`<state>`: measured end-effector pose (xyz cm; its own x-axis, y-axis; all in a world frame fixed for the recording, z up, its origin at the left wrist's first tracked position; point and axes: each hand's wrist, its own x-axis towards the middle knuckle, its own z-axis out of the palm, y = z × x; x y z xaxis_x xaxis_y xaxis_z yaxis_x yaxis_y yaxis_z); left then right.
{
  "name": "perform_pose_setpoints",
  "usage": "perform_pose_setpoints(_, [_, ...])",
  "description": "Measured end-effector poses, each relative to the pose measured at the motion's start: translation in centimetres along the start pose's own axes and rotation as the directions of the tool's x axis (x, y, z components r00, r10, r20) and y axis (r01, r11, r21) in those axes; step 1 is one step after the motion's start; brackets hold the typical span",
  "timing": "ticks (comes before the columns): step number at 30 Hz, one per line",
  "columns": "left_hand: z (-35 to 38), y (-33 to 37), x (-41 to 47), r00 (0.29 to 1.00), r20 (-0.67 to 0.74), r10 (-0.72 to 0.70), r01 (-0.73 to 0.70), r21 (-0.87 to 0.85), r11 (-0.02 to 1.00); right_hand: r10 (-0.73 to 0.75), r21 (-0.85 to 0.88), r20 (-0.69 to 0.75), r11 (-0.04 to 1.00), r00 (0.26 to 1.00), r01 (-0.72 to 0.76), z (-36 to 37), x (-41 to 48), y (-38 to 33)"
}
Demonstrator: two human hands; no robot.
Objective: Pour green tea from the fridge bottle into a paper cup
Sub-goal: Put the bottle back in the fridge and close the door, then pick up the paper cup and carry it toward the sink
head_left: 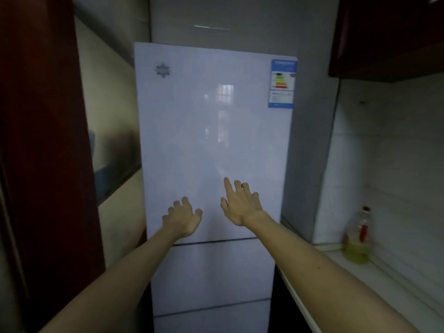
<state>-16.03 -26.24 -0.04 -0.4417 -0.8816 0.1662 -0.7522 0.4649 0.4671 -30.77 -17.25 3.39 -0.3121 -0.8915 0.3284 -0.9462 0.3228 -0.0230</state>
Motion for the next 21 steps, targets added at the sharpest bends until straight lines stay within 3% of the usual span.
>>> perform_pose_setpoints(5, [1.3, 5.6, -2.9, 0.986, 0.04, 0.159, -0.163, 0.166, 0.972, 0.135, -0.027, 0.016, 0.991, 0.991, -0.134, -1.7, -6.1, 6.1])
perform_pose_setpoints(10, [4.5, 13.0, -6.4, 0.93, 0.103, 0.352, -0.367, 0.267, 0.891, 0.276, -0.048, 0.051, 0.961, 0.96, -0.274, -3.5, -13.3, 12.5])
perform_pose_setpoints(16, [10.1, 22.3, -13.0, 0.858, 0.214, 0.466, -0.508, 0.234, 0.829, 0.412, -0.133, 0.073, 0.907, 0.908, -0.401, -5.3, -24.0, 20.1])
perform_pose_setpoints(21, [13.9, 29.5, -20.2, 0.758, 0.296, 0.581, -0.641, 0.177, 0.747, 0.558, -0.144, 0.088, 0.827, 0.825, -0.544, -7.1, -34.3, 26.4])
